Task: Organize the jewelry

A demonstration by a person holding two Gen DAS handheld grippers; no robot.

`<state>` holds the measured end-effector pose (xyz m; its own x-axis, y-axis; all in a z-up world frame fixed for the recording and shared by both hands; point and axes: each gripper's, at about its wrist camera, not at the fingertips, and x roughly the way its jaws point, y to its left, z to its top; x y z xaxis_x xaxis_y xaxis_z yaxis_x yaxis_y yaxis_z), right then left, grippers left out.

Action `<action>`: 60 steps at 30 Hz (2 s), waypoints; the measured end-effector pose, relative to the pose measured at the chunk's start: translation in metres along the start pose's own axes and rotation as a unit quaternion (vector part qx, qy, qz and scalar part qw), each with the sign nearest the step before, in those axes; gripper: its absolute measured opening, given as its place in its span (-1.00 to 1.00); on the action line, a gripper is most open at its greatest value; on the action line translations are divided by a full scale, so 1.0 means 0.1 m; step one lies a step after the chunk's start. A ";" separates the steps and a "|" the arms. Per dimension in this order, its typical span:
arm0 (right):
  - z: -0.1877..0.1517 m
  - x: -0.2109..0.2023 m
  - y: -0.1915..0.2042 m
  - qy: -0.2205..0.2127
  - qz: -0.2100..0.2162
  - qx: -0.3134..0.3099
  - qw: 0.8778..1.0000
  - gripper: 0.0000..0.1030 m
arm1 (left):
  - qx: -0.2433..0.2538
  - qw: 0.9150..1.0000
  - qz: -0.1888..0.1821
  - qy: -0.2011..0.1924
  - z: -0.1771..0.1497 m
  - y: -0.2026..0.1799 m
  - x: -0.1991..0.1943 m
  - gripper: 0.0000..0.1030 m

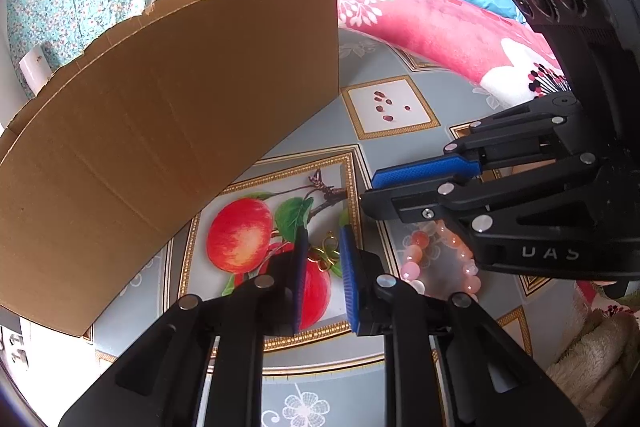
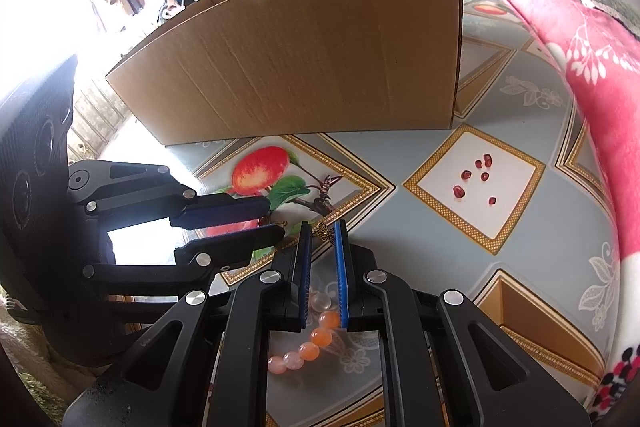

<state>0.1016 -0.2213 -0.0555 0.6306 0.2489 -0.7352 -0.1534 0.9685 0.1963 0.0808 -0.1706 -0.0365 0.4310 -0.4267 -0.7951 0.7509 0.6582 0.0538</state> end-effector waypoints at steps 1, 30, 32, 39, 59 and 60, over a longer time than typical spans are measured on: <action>0.00 0.00 0.00 0.000 0.000 0.000 1.000 -0.82 | 0.000 1.000 -0.001 0.000 0.00 0.00 0.00 -0.70; 0.03 -0.14 0.09 -0.017 -0.004 -0.005 1.000 -0.82 | -0.047 0.999 -0.025 0.010 -0.10 0.07 -0.11 -0.54; 0.02 -0.15 0.07 -0.018 -0.003 -0.005 1.000 -0.82 | -0.038 0.999 -0.020 0.009 -0.10 0.07 -0.08 -0.52; 0.01 -0.13 0.02 -0.017 0.001 -0.003 1.000 -0.82 | -0.008 1.000 -0.015 0.008 -0.08 0.04 -0.03 -0.52; 0.00 -0.17 -0.01 -0.020 0.004 -0.002 1.000 -0.82 | 0.027 0.999 -0.018 0.004 -0.06 -0.04 -0.01 -0.81; 0.00 -0.17 -0.01 -0.020 0.003 -0.001 1.000 -0.82 | 0.026 0.999 -0.019 0.004 -0.06 -0.04 -0.01 -0.81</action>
<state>0.0912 -0.2262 -0.0435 0.6592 0.2548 -0.7075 -0.1599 0.9668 0.1993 0.0745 -0.1688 -0.0399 0.3981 -0.4449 -0.8022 0.7910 0.6093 0.0546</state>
